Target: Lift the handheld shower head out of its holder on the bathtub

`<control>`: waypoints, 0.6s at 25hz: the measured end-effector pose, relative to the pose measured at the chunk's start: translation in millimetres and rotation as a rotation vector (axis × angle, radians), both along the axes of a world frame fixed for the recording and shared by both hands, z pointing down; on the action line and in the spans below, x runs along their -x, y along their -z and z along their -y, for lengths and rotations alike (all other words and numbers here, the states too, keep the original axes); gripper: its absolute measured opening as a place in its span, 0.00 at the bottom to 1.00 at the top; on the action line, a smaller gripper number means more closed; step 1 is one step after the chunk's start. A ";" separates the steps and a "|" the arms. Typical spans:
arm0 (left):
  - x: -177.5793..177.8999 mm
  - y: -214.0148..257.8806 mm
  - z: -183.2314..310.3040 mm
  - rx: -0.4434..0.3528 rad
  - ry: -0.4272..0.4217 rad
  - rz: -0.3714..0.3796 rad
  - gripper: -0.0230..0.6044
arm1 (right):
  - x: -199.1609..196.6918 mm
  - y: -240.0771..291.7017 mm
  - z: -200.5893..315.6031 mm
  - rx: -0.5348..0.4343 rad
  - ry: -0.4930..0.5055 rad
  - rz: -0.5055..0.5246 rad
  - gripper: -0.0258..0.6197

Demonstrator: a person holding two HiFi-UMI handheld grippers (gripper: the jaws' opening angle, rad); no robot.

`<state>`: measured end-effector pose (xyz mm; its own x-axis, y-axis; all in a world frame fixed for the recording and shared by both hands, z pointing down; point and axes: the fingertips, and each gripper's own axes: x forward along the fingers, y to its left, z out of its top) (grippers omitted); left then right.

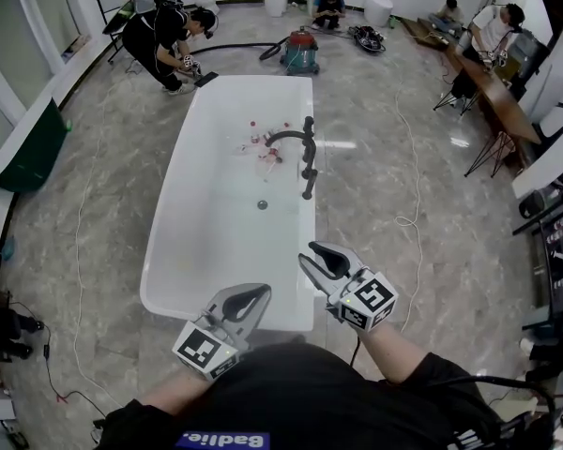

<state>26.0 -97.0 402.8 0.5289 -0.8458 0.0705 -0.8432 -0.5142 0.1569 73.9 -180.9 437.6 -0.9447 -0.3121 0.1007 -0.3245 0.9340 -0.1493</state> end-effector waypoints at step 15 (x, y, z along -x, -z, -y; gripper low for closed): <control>31.2 5.6 6.1 -0.014 -0.031 -0.028 0.04 | 16.8 -17.9 58.3 -0.022 -0.097 -0.115 0.26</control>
<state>-5.3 -103.0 397.2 0.5563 -0.8298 0.0438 -0.8224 -0.5422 0.1724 57.2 -239.1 455.5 -0.8926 -0.4047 0.1987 -0.4272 0.9001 -0.0856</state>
